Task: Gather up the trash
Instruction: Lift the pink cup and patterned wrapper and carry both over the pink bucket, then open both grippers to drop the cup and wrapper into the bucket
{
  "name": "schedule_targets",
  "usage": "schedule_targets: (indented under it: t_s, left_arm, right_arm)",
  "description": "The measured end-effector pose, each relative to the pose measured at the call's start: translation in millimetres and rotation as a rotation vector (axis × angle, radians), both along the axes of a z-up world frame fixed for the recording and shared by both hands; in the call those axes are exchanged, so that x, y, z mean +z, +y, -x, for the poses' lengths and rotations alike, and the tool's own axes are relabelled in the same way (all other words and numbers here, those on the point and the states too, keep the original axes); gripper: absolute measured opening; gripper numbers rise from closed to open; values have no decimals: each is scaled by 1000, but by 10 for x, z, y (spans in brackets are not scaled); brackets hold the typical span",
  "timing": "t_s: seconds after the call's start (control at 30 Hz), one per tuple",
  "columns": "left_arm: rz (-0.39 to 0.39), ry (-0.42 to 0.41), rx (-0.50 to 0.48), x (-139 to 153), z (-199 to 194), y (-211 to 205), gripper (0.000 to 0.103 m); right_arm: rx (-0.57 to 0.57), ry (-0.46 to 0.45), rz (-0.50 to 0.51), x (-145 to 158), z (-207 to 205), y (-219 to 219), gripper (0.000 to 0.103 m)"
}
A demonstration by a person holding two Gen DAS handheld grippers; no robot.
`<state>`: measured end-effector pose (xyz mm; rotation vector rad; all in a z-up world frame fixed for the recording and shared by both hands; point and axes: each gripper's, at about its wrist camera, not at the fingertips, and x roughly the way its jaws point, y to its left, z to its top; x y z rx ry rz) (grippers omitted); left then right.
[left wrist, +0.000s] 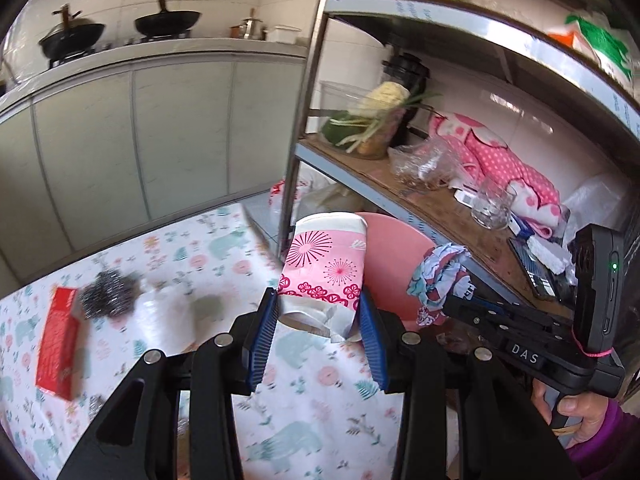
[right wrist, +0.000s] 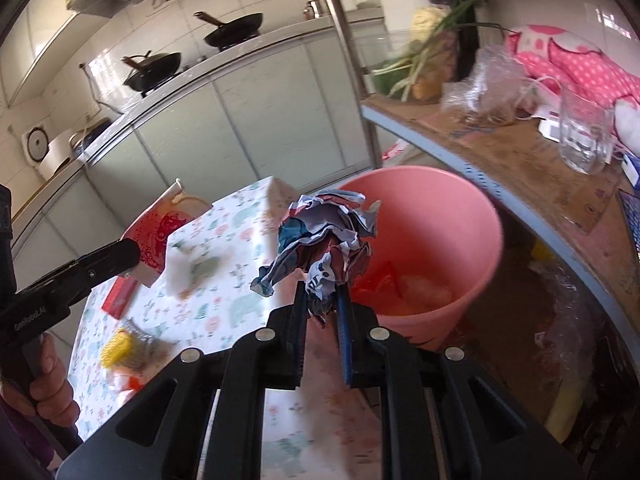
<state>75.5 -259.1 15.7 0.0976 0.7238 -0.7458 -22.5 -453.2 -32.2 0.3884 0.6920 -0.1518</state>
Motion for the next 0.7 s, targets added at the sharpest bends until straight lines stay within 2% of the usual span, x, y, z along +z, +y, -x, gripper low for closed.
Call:
schedule_targets:
  t_s: [0.37,0.7]
  left_arm:
    - [-89,39,-65,-292,-170,-830,40]
    - [-136,64,-69,-486,-288,-1145,40]
  right_arm:
    - [-55,30,0,-226,-138,-368,14]
    - [-66,43,13,-331,-254,-474,14]
